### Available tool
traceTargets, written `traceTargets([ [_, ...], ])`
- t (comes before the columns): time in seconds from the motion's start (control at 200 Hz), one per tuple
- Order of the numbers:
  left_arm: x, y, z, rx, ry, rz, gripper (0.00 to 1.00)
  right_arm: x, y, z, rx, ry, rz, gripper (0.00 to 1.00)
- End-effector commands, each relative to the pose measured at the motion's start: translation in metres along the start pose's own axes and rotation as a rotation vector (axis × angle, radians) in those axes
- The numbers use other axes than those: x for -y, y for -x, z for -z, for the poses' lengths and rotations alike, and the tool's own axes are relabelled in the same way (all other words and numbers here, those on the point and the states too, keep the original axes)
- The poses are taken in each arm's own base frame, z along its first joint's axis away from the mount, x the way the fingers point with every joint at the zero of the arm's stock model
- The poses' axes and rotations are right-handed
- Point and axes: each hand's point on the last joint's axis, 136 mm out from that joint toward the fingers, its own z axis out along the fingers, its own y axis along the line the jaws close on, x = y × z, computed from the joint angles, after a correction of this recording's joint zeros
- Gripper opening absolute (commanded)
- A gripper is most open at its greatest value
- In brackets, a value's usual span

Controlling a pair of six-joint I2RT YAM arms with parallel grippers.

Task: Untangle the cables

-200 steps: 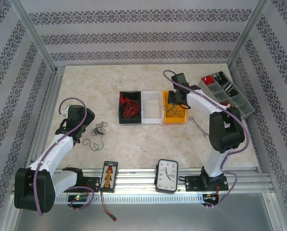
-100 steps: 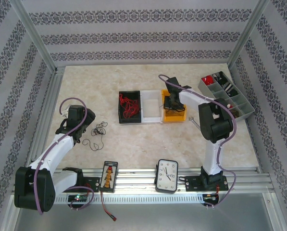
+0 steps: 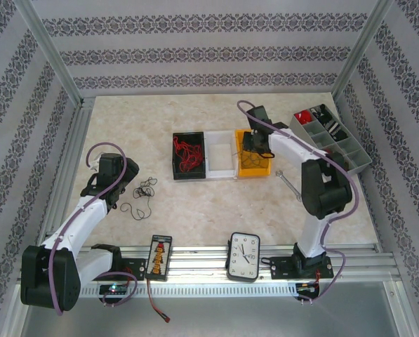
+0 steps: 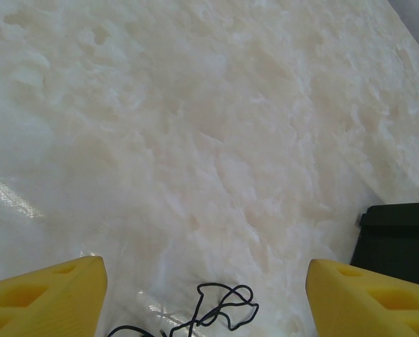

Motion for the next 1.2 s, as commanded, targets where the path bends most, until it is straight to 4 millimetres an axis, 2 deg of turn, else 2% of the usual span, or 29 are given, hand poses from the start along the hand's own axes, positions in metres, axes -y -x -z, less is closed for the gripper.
traceTargets([
  [0.0,0.001,0.003,0.003,0.017,0.01,-0.007,0.75,0.011,0.015,0.021,0.072,-0.024,-0.022,0.42],
  [0.1,-0.003,0.003,0.003,0.017,0.033,-0.011,0.76,0.019,0.022,0.031,0.105,-0.045,-0.035,0.5],
  [0.275,-0.014,-0.005,0.003,-0.032,0.091,-0.046,0.76,0.027,0.031,0.055,0.198,-0.037,-0.051,0.51],
  [0.42,-0.025,-0.022,0.0,-0.112,0.137,-0.094,0.73,0.016,0.018,0.063,0.195,0.007,-0.019,0.51],
  [0.58,-0.021,-0.05,-0.004,-0.244,0.087,-0.11,0.66,0.003,-0.002,0.067,0.173,0.029,0.021,0.5],
  [0.69,-0.021,-0.074,-0.001,-0.328,0.051,-0.137,0.66,-0.023,-0.012,0.079,0.186,0.099,0.109,0.48],
  [0.774,-0.02,-0.082,0.0,-0.346,0.028,-0.166,0.65,-0.039,-0.019,0.088,0.207,0.119,0.178,0.48],
  [0.964,-0.028,-0.081,-0.006,-0.356,0.1,-0.186,0.52,-0.062,-0.025,0.094,0.202,0.192,0.186,0.48],
  [1.054,-0.034,-0.083,-0.012,-0.357,0.139,-0.191,0.46,-0.084,-0.031,0.101,0.208,0.252,0.248,0.48],
  [1.149,-0.031,-0.085,-0.022,-0.345,0.125,-0.179,0.42,-0.112,-0.047,0.107,0.195,0.332,0.34,0.48],
  [1.194,-0.03,-0.085,-0.026,-0.338,0.119,-0.17,0.35,-0.126,-0.056,0.109,0.181,0.368,0.384,0.48],
])
